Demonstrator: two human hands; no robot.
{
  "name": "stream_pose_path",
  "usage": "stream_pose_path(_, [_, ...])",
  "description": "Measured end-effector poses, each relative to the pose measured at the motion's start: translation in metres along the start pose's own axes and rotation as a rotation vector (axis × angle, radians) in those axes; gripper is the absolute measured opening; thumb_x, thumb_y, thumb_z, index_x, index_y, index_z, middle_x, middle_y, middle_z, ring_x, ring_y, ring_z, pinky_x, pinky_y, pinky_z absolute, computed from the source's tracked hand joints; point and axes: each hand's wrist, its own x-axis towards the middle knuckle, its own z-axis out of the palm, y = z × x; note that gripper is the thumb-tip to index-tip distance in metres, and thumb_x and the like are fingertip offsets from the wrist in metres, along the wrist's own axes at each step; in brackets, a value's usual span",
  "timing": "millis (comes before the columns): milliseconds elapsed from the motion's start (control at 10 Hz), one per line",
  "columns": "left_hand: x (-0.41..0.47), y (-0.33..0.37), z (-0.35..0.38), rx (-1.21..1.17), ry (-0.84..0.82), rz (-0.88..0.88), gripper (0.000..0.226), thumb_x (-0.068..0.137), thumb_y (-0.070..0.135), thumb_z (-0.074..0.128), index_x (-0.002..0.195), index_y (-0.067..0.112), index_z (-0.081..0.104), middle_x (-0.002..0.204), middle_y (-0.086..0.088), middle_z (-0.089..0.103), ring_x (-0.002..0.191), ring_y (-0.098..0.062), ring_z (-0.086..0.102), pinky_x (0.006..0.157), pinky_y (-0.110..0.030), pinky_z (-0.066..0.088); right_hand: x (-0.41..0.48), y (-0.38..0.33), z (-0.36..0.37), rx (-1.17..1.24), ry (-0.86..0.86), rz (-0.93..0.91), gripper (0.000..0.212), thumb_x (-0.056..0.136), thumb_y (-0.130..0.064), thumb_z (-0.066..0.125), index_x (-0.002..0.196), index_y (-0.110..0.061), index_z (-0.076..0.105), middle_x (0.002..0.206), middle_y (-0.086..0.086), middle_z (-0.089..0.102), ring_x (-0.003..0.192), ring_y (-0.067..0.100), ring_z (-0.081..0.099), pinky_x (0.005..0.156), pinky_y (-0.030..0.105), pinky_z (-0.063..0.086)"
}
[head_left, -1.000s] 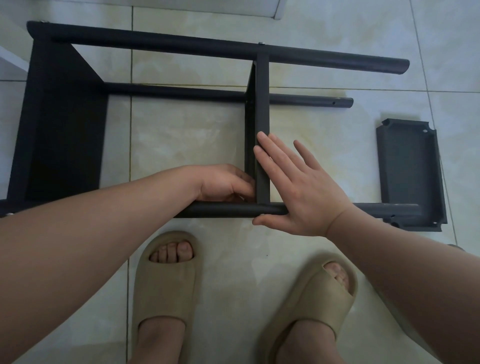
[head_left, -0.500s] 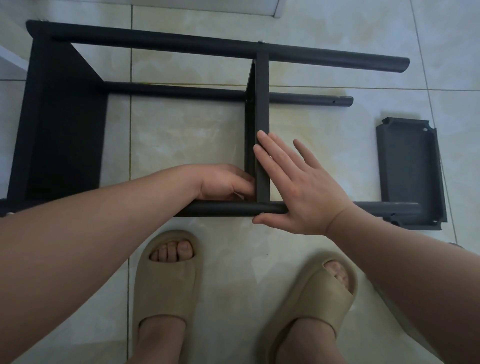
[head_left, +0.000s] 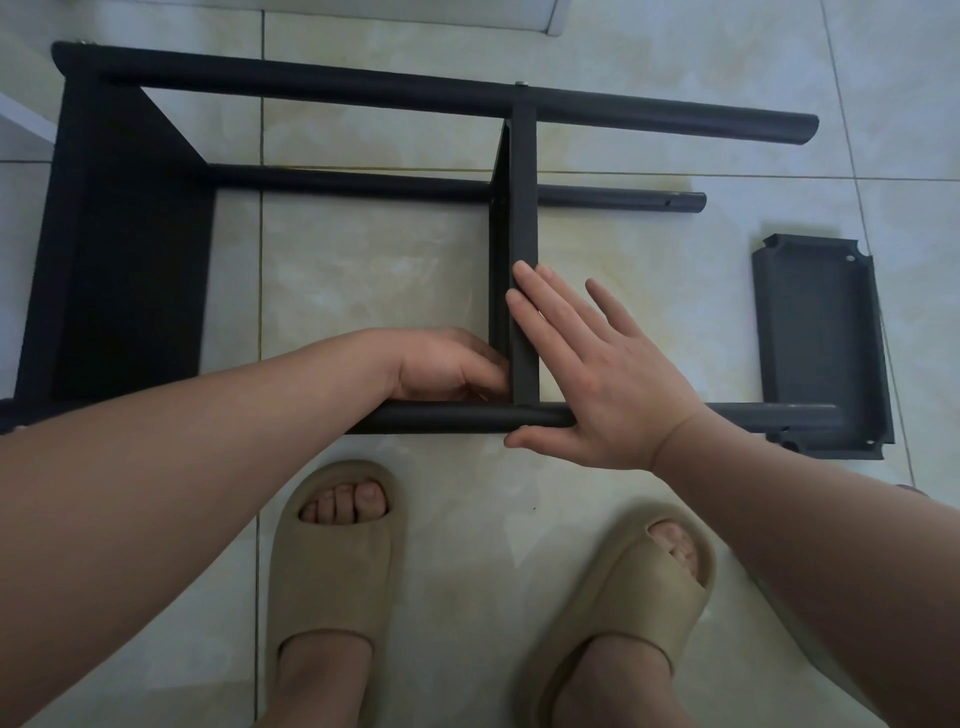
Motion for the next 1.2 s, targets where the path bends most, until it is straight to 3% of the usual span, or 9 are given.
stream_pose_path(100, [0.0008, -0.0001, -0.0003, -0.072, -0.02, 0.01, 0.013, 0.092, -0.008, 0.052, 0.097, -0.007, 0.065, 0.075, -0.011, 0.068, 0.064, -0.016, 0.067, 0.062, -0.023, 0.053, -0.0001, 0.0004, -0.0001, 0.005, 0.005, -0.001, 0.109, 0.087, -0.08, 0.043, 0.159, -0.002, 0.021, 0.169, 0.014, 0.01, 0.157, 0.029, 0.01, 0.122, 0.057, 0.021])
stream_pose_path(200, [0.0009, 0.0017, -0.0005, -0.16, -0.087, 0.013, 0.023, 0.092, -0.012, 0.047, 0.085, 0.003, 0.064, 0.066, -0.004, 0.069, 0.058, -0.012, 0.068, 0.055, -0.02, 0.052, 0.0002, 0.0007, -0.0001, 0.007, 0.008, -0.001, 0.109, 0.087, -0.079, 0.043, 0.159, -0.001, 0.022, 0.169, 0.014, 0.01, 0.157, 0.029, 0.01, 0.122, 0.057, 0.021])
stream_pose_path(400, [0.0005, 0.0003, 0.0006, -0.129, -0.091, 0.012, 0.028, 0.093, -0.004, 0.05, 0.084, 0.007, 0.074, 0.077, -0.004, 0.073, 0.071, -0.013, 0.071, 0.064, -0.022, 0.055, 0.0001, 0.0007, 0.0, 0.001, 0.01, -0.003, 0.109, 0.087, -0.08, 0.043, 0.159, -0.001, 0.022, 0.168, 0.014, 0.01, 0.156, 0.029, 0.011, 0.122, 0.057, 0.021])
stream_pose_path(600, [0.0028, -0.0019, -0.0004, -0.1, -0.017, 0.012, 0.016, 0.092, -0.008, 0.053, 0.104, -0.008, 0.064, 0.081, -0.015, 0.066, 0.067, -0.019, 0.065, 0.066, -0.025, 0.053, 0.0001, 0.0005, -0.0002, 0.003, 0.007, -0.001, 0.109, 0.086, -0.08, 0.043, 0.159, -0.001, 0.022, 0.168, 0.014, 0.011, 0.157, 0.029, 0.011, 0.122, 0.057, 0.021])
stream_pose_path(700, [0.0014, 0.0016, 0.0, -0.167, -0.068, 0.026, 0.01, 0.084, -0.007, 0.058, 0.088, 0.001, 0.063, 0.068, -0.006, 0.066, 0.058, -0.014, 0.064, 0.057, -0.022, 0.051, 0.0001, 0.0005, -0.0005, 0.005, 0.007, -0.002, 0.109, 0.086, -0.08, 0.043, 0.159, -0.001, 0.022, 0.168, 0.015, 0.011, 0.156, 0.029, 0.011, 0.122, 0.057, 0.021])
stream_pose_path(800, [0.001, 0.0014, 0.0004, -0.179, -0.1, 0.012, 0.014, 0.087, -0.004, 0.055, 0.09, 0.005, 0.066, 0.076, -0.004, 0.072, 0.069, -0.015, 0.07, 0.063, -0.024, 0.054, 0.0, 0.0003, -0.0002, 0.001, 0.005, -0.002, 0.109, 0.086, -0.08, 0.043, 0.159, -0.001, 0.022, 0.169, 0.015, 0.01, 0.157, 0.029, 0.01, 0.122, 0.057, 0.021])
stream_pose_path(900, [0.0006, 0.0, 0.0001, -0.026, -0.031, 0.012, 0.016, 0.093, -0.001, 0.055, 0.096, 0.002, 0.071, 0.079, -0.003, 0.074, 0.072, -0.014, 0.071, 0.066, -0.023, 0.055, 0.0, 0.0004, 0.0001, 0.0, 0.013, -0.004, 0.109, 0.086, -0.08, 0.043, 0.159, -0.001, 0.022, 0.168, 0.015, 0.011, 0.156, 0.03, 0.011, 0.122, 0.057, 0.021])
stream_pose_path(1100, [0.0016, 0.001, 0.0024, -0.084, -0.01, 0.013, 0.013, 0.091, -0.008, 0.053, 0.095, -0.008, 0.065, 0.074, -0.013, 0.068, 0.061, -0.016, 0.068, 0.058, -0.022, 0.053, 0.0001, 0.0011, 0.0007, 0.002, 0.014, -0.004, 0.109, 0.087, -0.08, 0.042, 0.159, -0.001, 0.022, 0.168, 0.015, 0.011, 0.156, 0.029, 0.011, 0.121, 0.058, 0.022])
stream_pose_path(1200, [0.0005, 0.0029, 0.0027, -0.148, -0.046, 0.017, 0.022, 0.09, -0.012, 0.05, 0.08, 0.001, 0.065, 0.066, -0.008, 0.069, 0.057, -0.015, 0.068, 0.054, -0.021, 0.052, 0.0001, 0.001, 0.0016, 0.006, 0.016, -0.005, 0.109, 0.087, -0.08, 0.042, 0.159, -0.001, 0.022, 0.168, 0.015, 0.011, 0.156, 0.029, 0.011, 0.122, 0.058, 0.021])
